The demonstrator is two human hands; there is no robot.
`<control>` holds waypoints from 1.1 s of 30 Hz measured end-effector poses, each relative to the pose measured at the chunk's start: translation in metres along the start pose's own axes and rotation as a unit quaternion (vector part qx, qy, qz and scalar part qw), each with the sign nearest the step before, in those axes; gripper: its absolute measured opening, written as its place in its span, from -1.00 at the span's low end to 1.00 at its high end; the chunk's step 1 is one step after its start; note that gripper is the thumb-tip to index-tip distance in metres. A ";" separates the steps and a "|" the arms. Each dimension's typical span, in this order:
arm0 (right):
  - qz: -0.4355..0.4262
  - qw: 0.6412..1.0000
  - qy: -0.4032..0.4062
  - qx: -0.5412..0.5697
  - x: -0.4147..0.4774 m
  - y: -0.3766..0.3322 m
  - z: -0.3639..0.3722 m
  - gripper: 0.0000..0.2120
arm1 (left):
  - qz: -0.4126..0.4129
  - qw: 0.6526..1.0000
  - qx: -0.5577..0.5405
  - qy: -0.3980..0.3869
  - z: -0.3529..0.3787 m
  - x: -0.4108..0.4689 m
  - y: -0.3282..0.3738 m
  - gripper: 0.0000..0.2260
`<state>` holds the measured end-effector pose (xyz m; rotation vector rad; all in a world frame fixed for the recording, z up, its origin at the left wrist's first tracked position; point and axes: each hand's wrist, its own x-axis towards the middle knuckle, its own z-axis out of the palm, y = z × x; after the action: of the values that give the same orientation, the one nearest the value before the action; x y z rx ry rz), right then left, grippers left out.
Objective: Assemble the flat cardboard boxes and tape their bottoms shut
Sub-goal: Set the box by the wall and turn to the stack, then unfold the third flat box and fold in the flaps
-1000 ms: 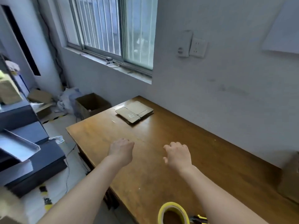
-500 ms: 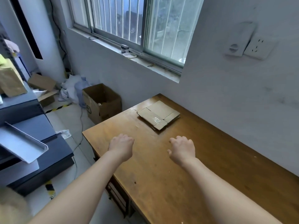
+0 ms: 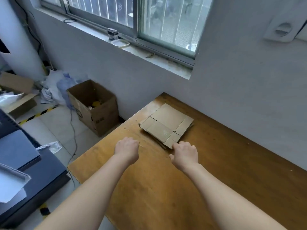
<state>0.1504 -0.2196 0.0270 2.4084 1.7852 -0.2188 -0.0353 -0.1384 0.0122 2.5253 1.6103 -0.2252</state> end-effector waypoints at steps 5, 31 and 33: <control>0.073 0.996 -0.030 0.044 0.043 -0.008 0.013 -0.65 | 0.029 0.999 -0.039 -0.014 0.007 0.062 -0.006 -0.79; 0.363 0.658 0.148 0.643 0.007 0.017 0.017 -0.60 | -0.070 0.715 -0.691 -0.078 0.004 0.090 0.039 -0.79; 0.360 0.632 0.166 0.666 -0.017 0.027 0.014 -0.64 | -0.063 0.694 -0.712 -0.083 0.001 0.066 0.055 -0.79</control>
<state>0.1711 -0.2462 0.0168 4.0644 0.2606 -1.4843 0.0416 -0.1033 0.0001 1.1059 1.0565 0.5717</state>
